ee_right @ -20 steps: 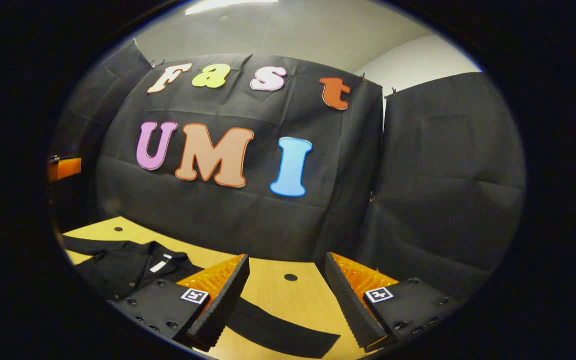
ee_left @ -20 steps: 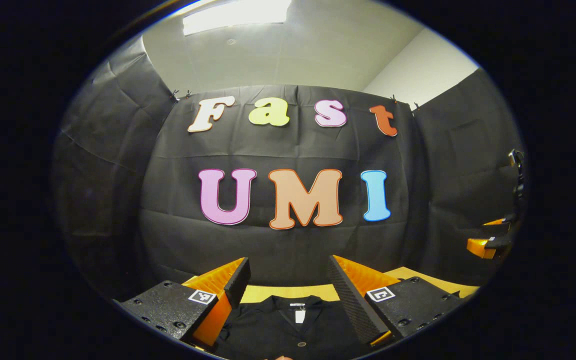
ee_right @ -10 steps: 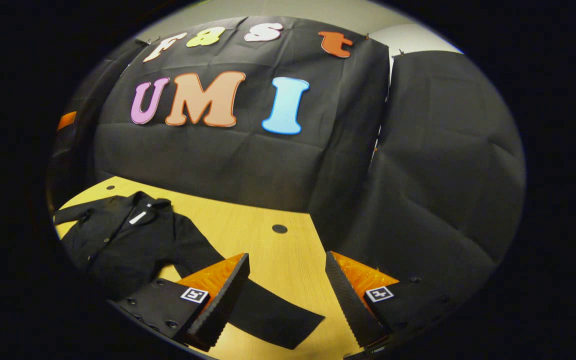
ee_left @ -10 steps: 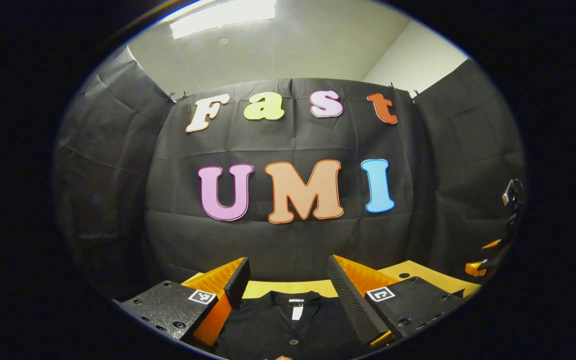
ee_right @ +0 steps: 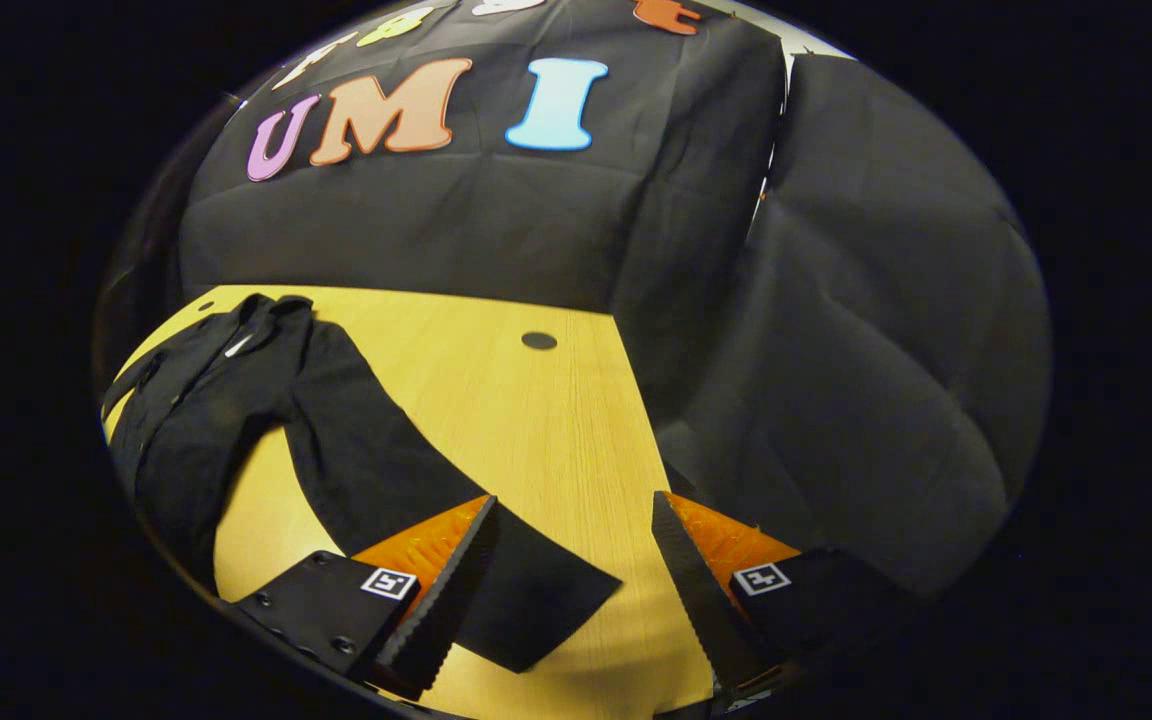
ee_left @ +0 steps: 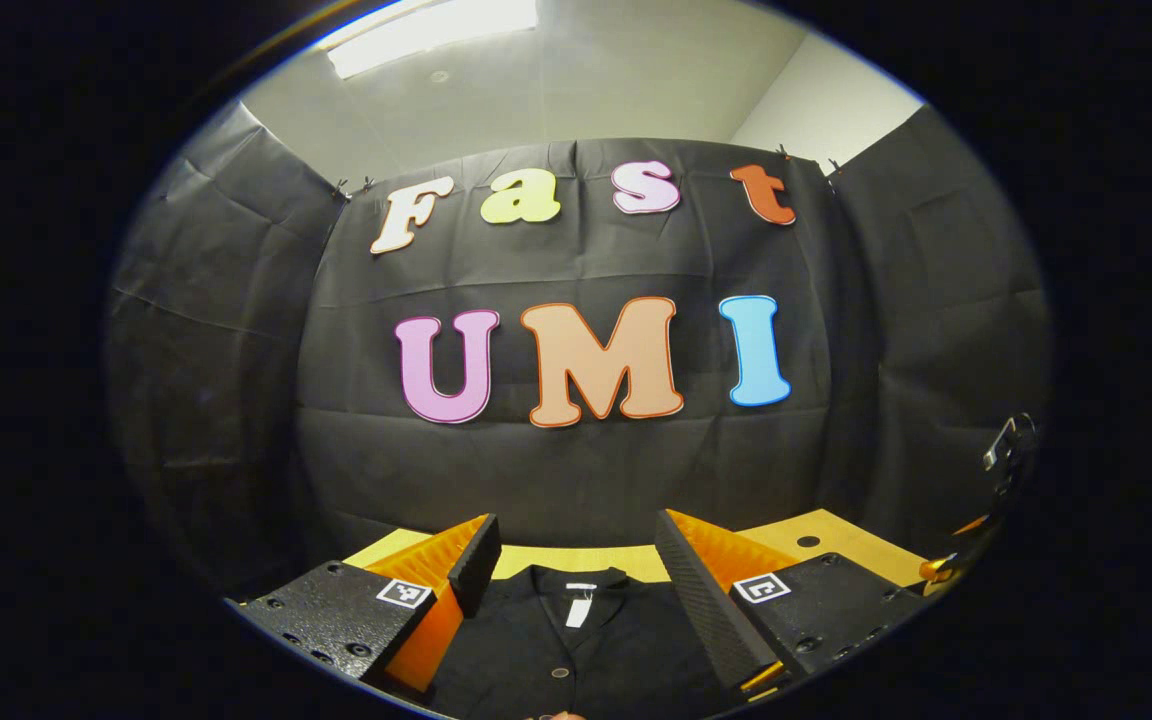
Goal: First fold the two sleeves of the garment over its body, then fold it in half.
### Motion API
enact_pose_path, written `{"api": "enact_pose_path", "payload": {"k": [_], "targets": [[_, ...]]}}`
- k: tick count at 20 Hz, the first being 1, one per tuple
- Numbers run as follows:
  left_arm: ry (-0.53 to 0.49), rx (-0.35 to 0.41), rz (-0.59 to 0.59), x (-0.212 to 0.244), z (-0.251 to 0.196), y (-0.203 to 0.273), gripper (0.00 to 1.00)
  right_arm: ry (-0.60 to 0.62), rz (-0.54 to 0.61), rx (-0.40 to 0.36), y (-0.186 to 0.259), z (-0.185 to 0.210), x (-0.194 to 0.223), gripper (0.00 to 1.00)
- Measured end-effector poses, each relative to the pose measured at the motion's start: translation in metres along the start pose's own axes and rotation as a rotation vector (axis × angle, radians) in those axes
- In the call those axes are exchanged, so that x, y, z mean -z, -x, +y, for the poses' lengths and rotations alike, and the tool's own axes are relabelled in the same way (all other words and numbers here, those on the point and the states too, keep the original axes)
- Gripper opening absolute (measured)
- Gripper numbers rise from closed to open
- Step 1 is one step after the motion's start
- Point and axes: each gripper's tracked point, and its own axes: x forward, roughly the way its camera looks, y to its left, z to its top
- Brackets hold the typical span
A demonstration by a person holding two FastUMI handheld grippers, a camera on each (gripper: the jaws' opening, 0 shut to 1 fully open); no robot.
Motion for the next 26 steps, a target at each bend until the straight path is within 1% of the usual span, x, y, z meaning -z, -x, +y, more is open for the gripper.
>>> {"api": "enact_pose_path", "payload": {"k": [1, 2, 3, 9, 10, 11, 12, 13, 14, 15, 16, 17, 18, 19, 20, 21, 22, 23, 24, 25, 26], "targets": [[-0.003, -0.003, 0.000, 0.000, -0.004, 0.000, 0.98, -0.002, 0.021, -0.009, -0.005, -0.001, 0.005, 1.00], [-0.007, -0.005, 0.000, 0.000, -0.008, 0.001, 0.93, -0.001, 0.045, -0.020, -0.010, -0.001, 0.012, 1.00], [-0.010, -0.007, 0.001, 0.000, -0.011, 0.002, 0.93, 0.003, 0.068, -0.032, -0.015, 0.002, 0.017, 1.00], [-0.027, -0.012, 0.006, 0.000, -0.025, 0.001, 0.93, 0.029, 0.172, -0.080, -0.039, 0.007, 0.045, 1.00], [-0.032, -0.013, 0.004, -0.001, -0.025, 0.001, 0.98, 0.030, 0.202, -0.092, -0.044, 0.011, 0.053, 0.99], [-0.037, -0.013, 0.004, -0.002, -0.026, 0.000, 0.98, 0.025, 0.220, -0.113, -0.043, 0.012, 0.055, 1.00], [-0.040, -0.013, 0.004, -0.001, -0.027, 0.001, 0.98, 0.000, 0.211, -0.122, -0.047, 0.012, 0.053, 0.99], [-0.040, -0.013, 0.006, -0.001, -0.028, 0.001, 0.98, -0.025, 0.229, -0.135, -0.045, 0.013, 0.056, 0.98], [-0.039, -0.014, 0.008, -0.001, -0.029, 0.001, 0.93, -0.064, 0.236, -0.148, -0.045, 0.012, 0.060, 0.98], [-0.039, -0.014, 0.011, 0.000, -0.028, 0.001, 0.93, -0.093, 0.236, -0.154, -0.045, 0.013, 0.060, 1.00], [-0.038, -0.015, 0.011, 0.000, -0.029, 0.001, 0.93, -0.096, 0.233, -0.155, -0.045, 0.013, 0.061, 0.98], [-0.038, -0.015, 0.010, -0.001, -0.030, 0.001, 0.98, -0.087, 0.230, -0.164, -0.047, 0.015, 0.061, 0.97], [-0.039, -0.014, 0.008, -0.001, -0.031, 0.001, 0.98, -0.078, 0.234, -0.175, -0.044, 0.020, 0.065, 0.95], [-0.040, -0.012, 0.008, -0.002, -0.032, 0.001, 0.98, -0.071, 0.231, -0.183, -0.042, 0.024, 0.065, 0.73], [-0.042, -0.011, 0.009, -0.001, -0.033, 0.001, 0.98, -0.073, 0.233, -0.205, -0.041, 0.028, 0.065, 0.65], [-0.040, -0.009, 0.011, -0.001, -0.034, 0.002, 0.93, -0.090, 0.238, -0.227, -0.039, 0.034, 0.065, 0.47], [-0.036, -0.006, 0.012, -0.001, -0.034, 0.001, 0.93, -0.103, 0.239, -0.222, -0.039, 0.034, 0.066, 0.29], [-0.036, -0.004, 0.016, 0.001, -0.035, 0.002, 0.98, -0.113, 0.238, -0.228, -0.042, 0.035, 0.064, 0.11], [-0.037, -0.006, 0.016, 0.001, -0.034, 0.002, 0.93, -0.131, 0.244, -0.233, -0.037, 0.037, 0.062, 0.05], [-0.035, -0.004, 0.014, 0.000, -0.034, 0.002, 0.93, -0.148, 0.247, -0.233, -0.039, 0.038, 0.062, 0.03], [-0.036, -0.004, 0.013, -0.002, -0.033, 0.002, 0.98, -0.159, 0.235, -0.228, -0.037, 0.038, 0.059, 0.03]]}}
